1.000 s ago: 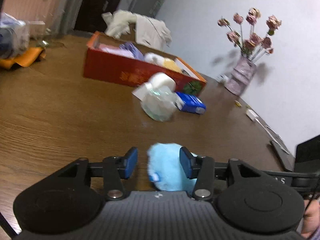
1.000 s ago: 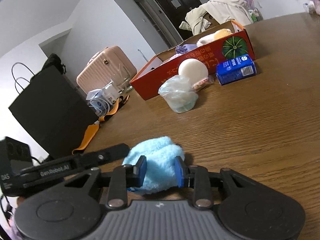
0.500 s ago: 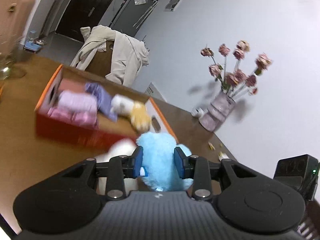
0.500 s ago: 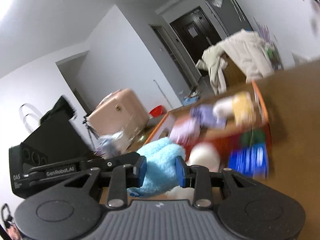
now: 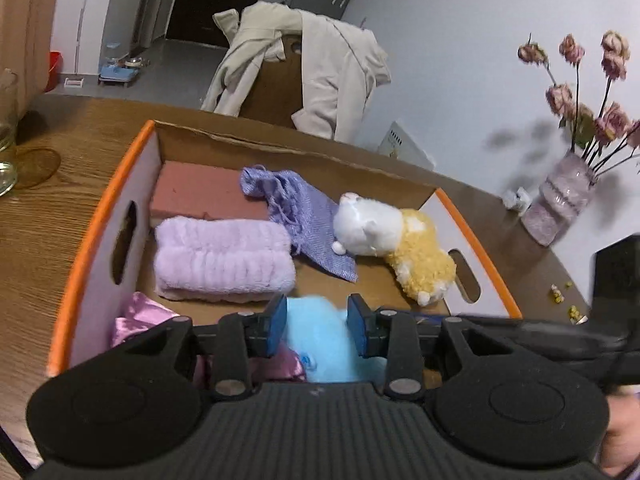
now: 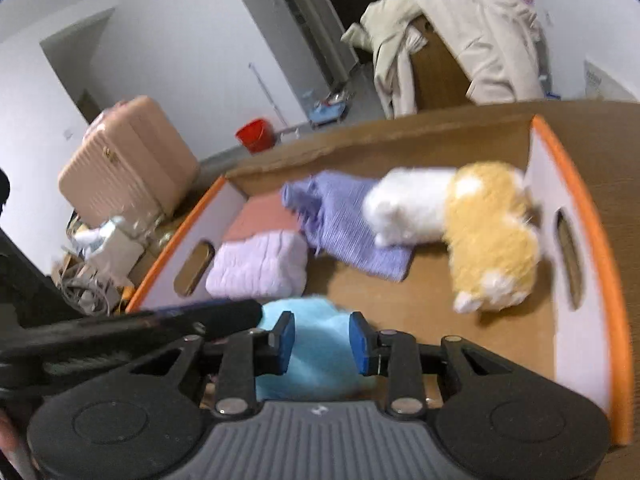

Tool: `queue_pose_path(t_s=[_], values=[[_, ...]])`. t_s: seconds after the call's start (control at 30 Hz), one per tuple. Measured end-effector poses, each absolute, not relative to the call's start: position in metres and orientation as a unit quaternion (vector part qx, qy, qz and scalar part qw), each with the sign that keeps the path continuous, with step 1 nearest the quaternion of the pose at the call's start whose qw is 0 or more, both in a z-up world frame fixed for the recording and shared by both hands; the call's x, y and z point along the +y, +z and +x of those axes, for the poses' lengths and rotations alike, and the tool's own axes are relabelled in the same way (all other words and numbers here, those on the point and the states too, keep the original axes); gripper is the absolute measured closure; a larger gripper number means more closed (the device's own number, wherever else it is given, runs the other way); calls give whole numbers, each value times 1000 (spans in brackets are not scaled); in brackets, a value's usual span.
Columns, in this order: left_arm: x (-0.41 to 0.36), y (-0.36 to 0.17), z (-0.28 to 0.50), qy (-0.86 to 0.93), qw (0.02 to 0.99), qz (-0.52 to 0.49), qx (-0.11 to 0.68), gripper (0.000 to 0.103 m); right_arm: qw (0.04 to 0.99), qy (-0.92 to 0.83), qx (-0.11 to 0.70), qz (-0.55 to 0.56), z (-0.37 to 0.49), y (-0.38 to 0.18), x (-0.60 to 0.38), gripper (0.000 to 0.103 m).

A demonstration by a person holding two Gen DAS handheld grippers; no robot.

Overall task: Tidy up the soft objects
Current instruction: 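Carry the blue towel into the box and open both grippers, then move both grippers back to the plastic bag and white sponge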

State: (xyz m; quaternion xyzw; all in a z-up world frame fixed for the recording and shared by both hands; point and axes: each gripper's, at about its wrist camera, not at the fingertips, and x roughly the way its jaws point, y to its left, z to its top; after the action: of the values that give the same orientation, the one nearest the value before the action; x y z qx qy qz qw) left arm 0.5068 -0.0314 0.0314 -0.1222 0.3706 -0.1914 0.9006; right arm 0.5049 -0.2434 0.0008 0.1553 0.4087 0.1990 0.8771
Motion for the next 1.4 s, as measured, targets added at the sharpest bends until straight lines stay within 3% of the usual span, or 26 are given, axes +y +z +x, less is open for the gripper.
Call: queue_pose_path(t_s=[0.17,0.33,0.43,0.83,1.07,1.4], values=[[-21,56,485,-187,923,-90,323,67,887,193,398,134,496,8,-238,73],[-17,85,450,-186,936,-50,296,64,909,186,354,118,471,50,-250,72],[-11,100,427,-179,942,-31,283,62,922,183,326,102,441,80,-262,65],[12,148,319,-152,962,8,226,49,951,175,243,78,318,149,-295,59],[11,138,234,-145,973,17,181,35,960,185,199,69,240,145,-290,52],[9,86,149,-133,969,-41,204,31,962,173,193,92,140,92,-284,49]])
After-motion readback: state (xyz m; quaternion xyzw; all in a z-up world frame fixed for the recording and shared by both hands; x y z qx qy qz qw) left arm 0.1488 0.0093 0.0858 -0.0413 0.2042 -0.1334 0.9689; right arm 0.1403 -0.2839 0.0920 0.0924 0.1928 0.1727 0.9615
